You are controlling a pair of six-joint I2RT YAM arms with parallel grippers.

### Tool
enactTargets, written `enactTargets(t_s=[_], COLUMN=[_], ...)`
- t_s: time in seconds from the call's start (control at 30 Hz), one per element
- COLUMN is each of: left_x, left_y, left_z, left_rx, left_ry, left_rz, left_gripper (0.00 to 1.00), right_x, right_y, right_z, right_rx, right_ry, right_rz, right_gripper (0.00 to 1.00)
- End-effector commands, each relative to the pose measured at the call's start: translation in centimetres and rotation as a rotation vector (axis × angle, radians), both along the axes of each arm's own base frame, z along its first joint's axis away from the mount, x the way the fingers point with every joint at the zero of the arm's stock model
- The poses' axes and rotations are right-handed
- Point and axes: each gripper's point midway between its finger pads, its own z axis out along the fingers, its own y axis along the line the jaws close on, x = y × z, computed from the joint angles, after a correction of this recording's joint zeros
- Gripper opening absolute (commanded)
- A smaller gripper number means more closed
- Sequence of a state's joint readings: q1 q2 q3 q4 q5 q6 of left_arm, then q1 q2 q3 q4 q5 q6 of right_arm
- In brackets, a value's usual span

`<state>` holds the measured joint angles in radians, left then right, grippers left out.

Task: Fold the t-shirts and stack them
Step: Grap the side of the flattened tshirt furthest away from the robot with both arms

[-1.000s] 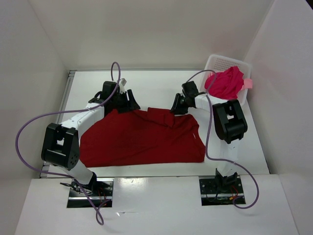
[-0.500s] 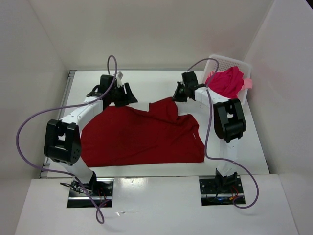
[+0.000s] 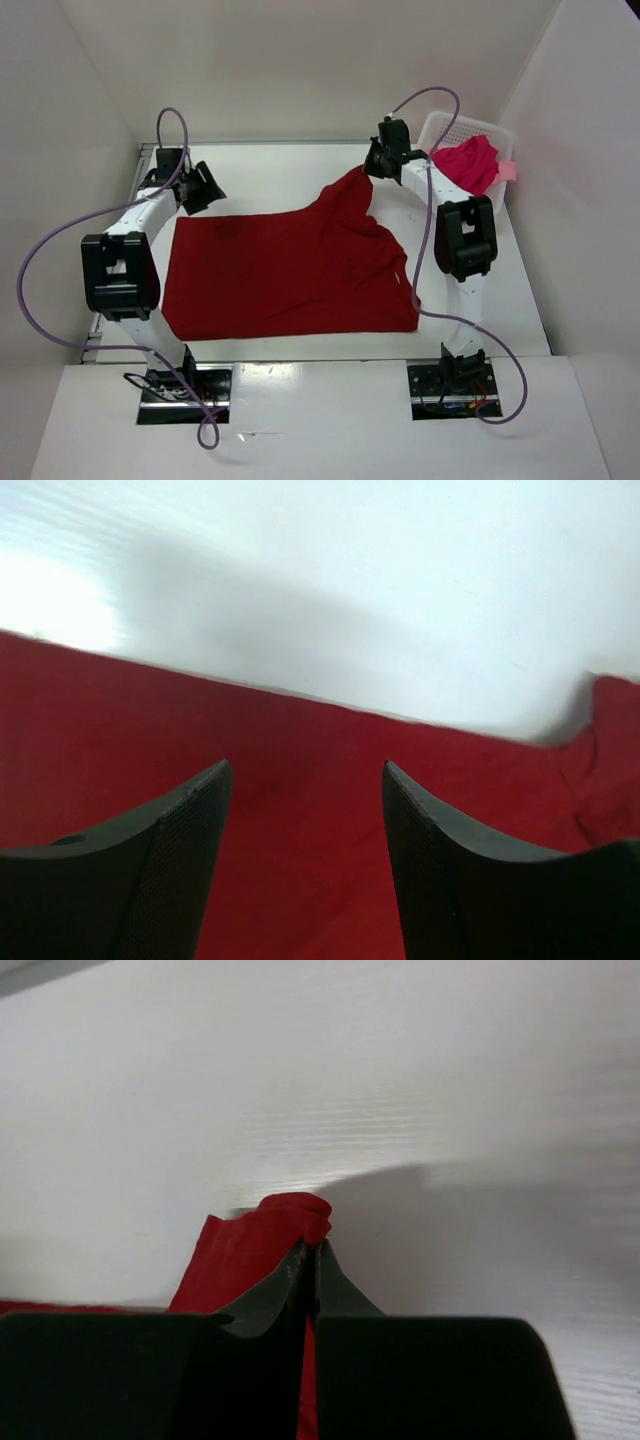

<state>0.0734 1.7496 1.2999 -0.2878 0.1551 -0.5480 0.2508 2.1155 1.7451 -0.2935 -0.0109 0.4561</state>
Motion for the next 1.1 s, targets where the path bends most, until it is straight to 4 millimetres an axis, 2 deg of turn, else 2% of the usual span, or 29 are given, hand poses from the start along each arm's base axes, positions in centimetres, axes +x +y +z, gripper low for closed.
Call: enactTargets(t_s=[0.0,0.03,0.07,0.13,0.17,0.2,0.23,0.3,0.37,0.47,0.6,0.63,0.67,0.7,0.73,0.83,0.97,1.07], left_x=[0.0,0.0,0.2,0.0,0.1,0.4,0.2,0.1,0.4,1.1,2.5,2.3,2.8,2.5,2.8,3.1,2.4,1.6], left_y=[3.9,4.8,5.7,6.9,8.2,8.5,9.3,10.8,12.2,14.0,15.1,15.6,15.7,16.2,16.3,15.9,15.4,15.0], left_z=[-2.2,-3.1,-3.0,-4.5,-4.6,-4.8,-6.1,-6.8,-6.7,-6.4,-6.3,-6.9,-6.3,-7.6,-7.4,-7.8,-8.9,-10.1], left_rx=[0.102,0.141,0.156,0.192,0.219,0.232,0.248,0.295,0.339,0.366,0.400,0.399,0.405,0.403,0.411,0.389,0.374,0.369], left_ry=[0.066,0.092,0.099,0.134,0.142,0.144,0.177,0.199,0.194,0.188,0.177,0.193,0.178,0.212,0.214,0.209,0.230,0.255], left_rz=[0.072,0.091,0.117,0.145,0.180,0.191,0.200,0.247,0.283,0.329,0.361,0.369,0.365,0.369,0.359,0.341,0.324,0.304], left_gripper=[0.69,0.69,0.69,0.69,0.69,0.69,0.69,0.69,0.69,0.63,0.60,0.60,0.60,0.59,0.59,0.54,0.48,0.48], right_x=[1.8,2.0,2.2,2.6,2.8,2.8,2.7,2.8,2.6,2.3,2.0,1.8,1.8,1.6,1.8,1.7,1.9,2.2], right_y=[-0.9,-0.8,-0.4,-0.4,-0.1,0.2,0.3,0.6,0.7,0.8,0.9,0.9,0.9,0.8,0.9,0.8,1.1,1.1], right_z=[-1.9,-2.3,-2.3,-3.7,-3.5,-4.8,-4.8,-5.1,-5.4,-5.9,-6.0,-6.2,-6.2,-6.3,-6.3,-6.5,-6.2,-5.9], right_rx=[-0.066,-0.068,-0.054,-0.049,-0.041,-0.036,-0.030,-0.022,-0.011,-0.007,-0.003,-0.005,-0.005,-0.007,-0.007,-0.008,-0.001,-0.001], right_ry=[0.016,0.025,0.028,0.047,0.051,0.078,0.079,0.083,0.095,0.107,0.118,0.129,0.129,0.138,0.135,0.144,0.141,0.138], right_rz=[-0.012,-0.012,0.006,0.023,0.033,0.046,0.053,0.063,0.064,0.071,0.078,0.078,0.078,0.078,0.078,0.078,0.085,0.085], right_gripper=[0.04,0.04,0.04,0.06,0.06,0.06,0.06,0.06,0.06,0.06,0.06,0.06,0.06,0.06,0.06,0.06,0.07,0.07])
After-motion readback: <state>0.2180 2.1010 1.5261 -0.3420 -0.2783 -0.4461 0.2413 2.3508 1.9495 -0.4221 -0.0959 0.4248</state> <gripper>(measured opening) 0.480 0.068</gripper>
